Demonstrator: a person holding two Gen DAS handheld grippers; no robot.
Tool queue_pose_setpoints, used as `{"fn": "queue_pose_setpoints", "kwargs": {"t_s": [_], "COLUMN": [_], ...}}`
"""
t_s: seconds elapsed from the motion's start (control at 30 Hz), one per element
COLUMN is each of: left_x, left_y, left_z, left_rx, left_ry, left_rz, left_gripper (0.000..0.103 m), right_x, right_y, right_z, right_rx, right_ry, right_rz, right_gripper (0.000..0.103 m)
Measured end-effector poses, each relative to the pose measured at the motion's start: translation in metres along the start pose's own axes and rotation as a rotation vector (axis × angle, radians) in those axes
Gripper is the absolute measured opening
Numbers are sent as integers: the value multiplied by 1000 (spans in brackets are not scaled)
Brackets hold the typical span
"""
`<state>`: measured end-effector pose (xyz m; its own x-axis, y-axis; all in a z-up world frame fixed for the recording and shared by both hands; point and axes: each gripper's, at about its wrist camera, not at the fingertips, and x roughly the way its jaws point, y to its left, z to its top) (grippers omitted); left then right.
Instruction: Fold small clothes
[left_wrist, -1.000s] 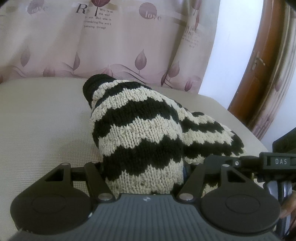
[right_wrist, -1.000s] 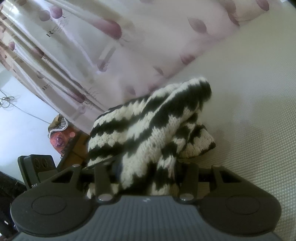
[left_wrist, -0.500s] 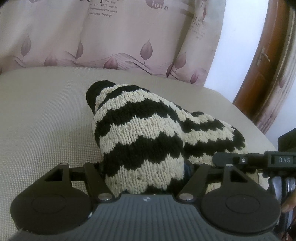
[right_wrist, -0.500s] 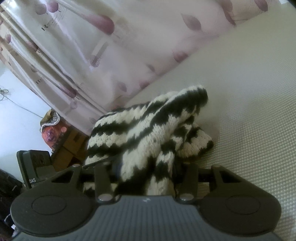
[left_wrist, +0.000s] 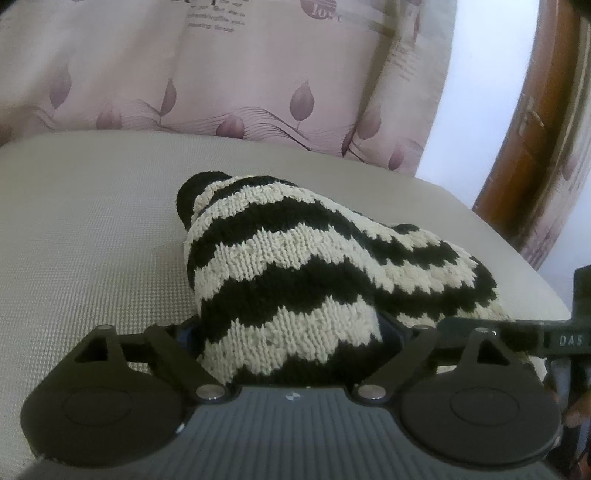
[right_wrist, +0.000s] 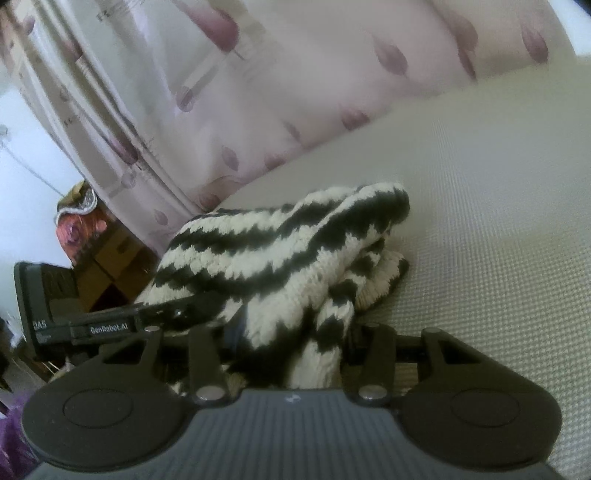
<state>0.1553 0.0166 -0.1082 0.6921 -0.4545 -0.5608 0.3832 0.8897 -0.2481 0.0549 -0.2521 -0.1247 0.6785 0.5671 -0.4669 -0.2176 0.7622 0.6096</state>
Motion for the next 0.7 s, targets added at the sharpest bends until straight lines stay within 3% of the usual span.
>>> {"fn": "queue_pose_setpoints", "kwargs": {"t_s": [0.3,0.4,0.7], "left_x": [0,-2,-10], "left_y": [-2,-5,-20], "left_z": [-6,-7,-8], "left_rx": [-2,2,53], "left_ry": [-34,-41,-81], "left_rz": [37,55,133], "left_gripper": [102,103,103], "right_x": [2,2,0], "right_y": [7,7,9], "right_z": [-6,-8,-13], "right_rx": [-107,-143,-172], "right_ry": [-17,-31,-54], "right_rz": [-54,-70,-112], "right_gripper": [56,63,71]}}
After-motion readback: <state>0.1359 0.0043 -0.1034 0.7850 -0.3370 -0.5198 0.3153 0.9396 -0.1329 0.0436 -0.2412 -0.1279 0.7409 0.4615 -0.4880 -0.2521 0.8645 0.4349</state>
